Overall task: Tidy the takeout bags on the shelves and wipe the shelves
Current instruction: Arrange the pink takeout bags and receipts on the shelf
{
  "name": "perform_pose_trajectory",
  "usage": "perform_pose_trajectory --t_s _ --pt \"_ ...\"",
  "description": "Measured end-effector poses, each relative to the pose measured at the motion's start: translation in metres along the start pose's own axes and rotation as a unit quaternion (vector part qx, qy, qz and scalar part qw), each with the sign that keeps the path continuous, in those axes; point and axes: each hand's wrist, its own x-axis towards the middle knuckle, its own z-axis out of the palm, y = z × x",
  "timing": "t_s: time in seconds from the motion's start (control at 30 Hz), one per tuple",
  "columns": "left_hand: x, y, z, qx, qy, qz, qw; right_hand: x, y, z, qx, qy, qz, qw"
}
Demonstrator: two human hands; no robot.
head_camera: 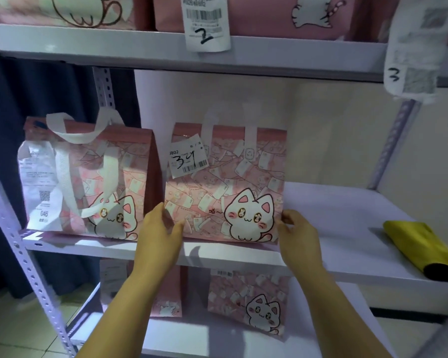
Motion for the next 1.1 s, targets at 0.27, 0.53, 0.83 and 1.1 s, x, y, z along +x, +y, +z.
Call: perform_pose_trajectory --t_s 0.27,0.53,0.83,1.1 --pt "-0.014 0.039 0.048 -0.065 -0.059 0.079 0.993 0.006 0.032 -0.060 -0.012 0.114 0.052 0.992" --pt "-0.036 0.080 0.101 -0.148 -0.149 0.086 0.974 0.009 0.057 -0.121 -0.027 0.151 0.053 0.987" --pt "-0.051 0.107 0.122 -0.171 -0.193 0.088 0.962 0.008 0.069 -0.157 -0.050 0.158 0.043 0.985" --pt "-0.049 0.093 0.083 -0.153 -0.138 0.081 0.975 -0.015 0.049 -0.142 -0.057 0.190 -0.015 0.980"
